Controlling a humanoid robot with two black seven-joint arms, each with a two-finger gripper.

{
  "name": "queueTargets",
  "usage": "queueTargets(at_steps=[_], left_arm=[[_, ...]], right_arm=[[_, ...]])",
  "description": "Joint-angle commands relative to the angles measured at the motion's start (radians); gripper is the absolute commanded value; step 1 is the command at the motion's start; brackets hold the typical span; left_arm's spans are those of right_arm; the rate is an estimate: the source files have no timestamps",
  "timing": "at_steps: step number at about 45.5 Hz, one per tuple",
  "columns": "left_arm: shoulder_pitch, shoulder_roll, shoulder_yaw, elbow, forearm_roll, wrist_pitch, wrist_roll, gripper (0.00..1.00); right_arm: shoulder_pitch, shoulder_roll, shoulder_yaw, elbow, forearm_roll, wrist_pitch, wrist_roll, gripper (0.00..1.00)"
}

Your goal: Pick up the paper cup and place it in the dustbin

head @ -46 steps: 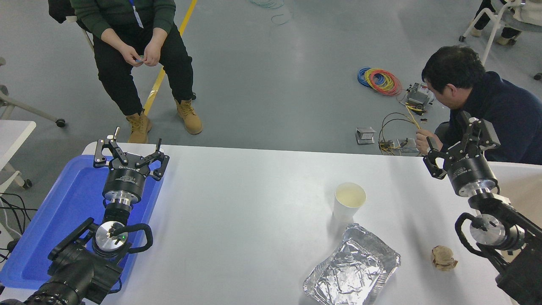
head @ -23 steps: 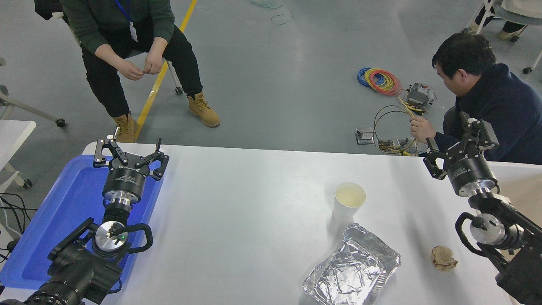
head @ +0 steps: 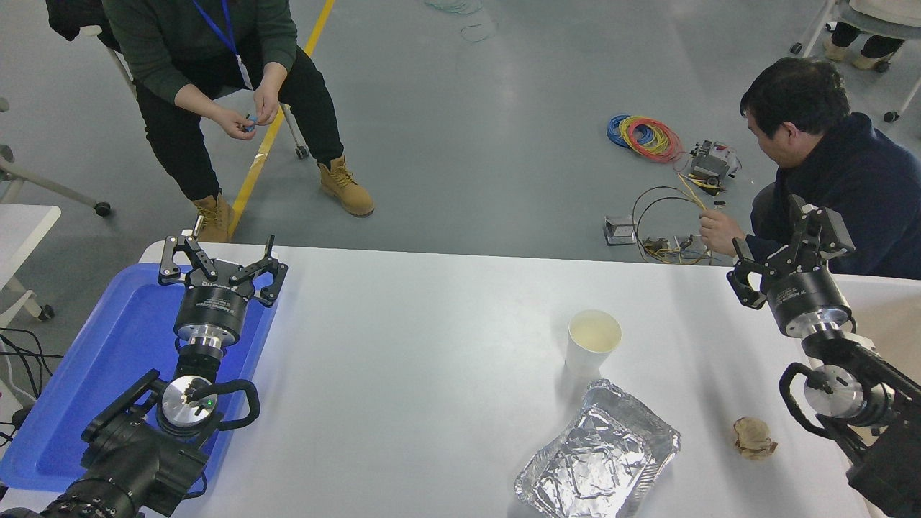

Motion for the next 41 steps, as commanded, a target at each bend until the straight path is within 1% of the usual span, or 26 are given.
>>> queueTargets(at_steps=[1,7,12,16,20,25,28,30,36,38,41], left_arm=[[0.000,0.000,-0.001,0.000,0.000,0.000,0.000,1.00],[0.000,-0.001,0.000,0.000,0.000,0.000,0.000,1.00],[0.000,0.000,0.000,0.000,0.000,0.000,0.000,1.00],[0.000,0.000,0.000,0.000,0.000,0.000,0.000,1.00],[0.000,-0.001,0.000,0.000,0.000,0.000,0.000,1.00],[0.000,0.000,0.000,0.000,0.000,0.000,0.000,1.00],[0.000,0.000,0.000,0.000,0.000,0.000,0.000,1.00],[0.000,0.000,0.000,0.000,0.000,0.000,0.000,1.00],[0.000,0.000,0.000,0.000,0.000,0.000,0.001,1.00],[0.000,-0.001,0.000,0.000,0.000,0.000,0.001,1.00],[0.000,-0.001,0.000,0.000,0.000,0.000,0.000,1.00]], right_arm=[[0.028,-0.015,-0.066,-0.003,0.000,-0.010,0.000,1.00],[0.094,-0.087,-0.147,-0.006,0.001,-0.016,-0.003,1.00],[0.212,-0.179,-0.304,-0.006,0.001,-0.018,-0.009,1.00],[0.321,-0.243,-0.480,-0.005,0.001,-0.016,-0.014,1.00],[0.462,-0.285,-0.699,-0.002,0.001,-0.012,-0.020,1.00],[0.650,-0.316,-0.991,0.006,0.003,0.004,-0.049,1.00],[0.747,-0.313,-1.140,0.006,0.005,0.007,-0.083,1.00],[0.807,-0.307,-1.232,0.005,0.005,0.020,-0.113,1.00],[0.974,-0.267,-1.480,0.000,0.003,0.089,-0.228,1.00],[1.020,-0.248,-1.554,-0.002,0.001,0.111,-0.262,1.00],[1.086,-0.225,-1.652,-0.002,-0.006,0.145,-0.301,1.00]])
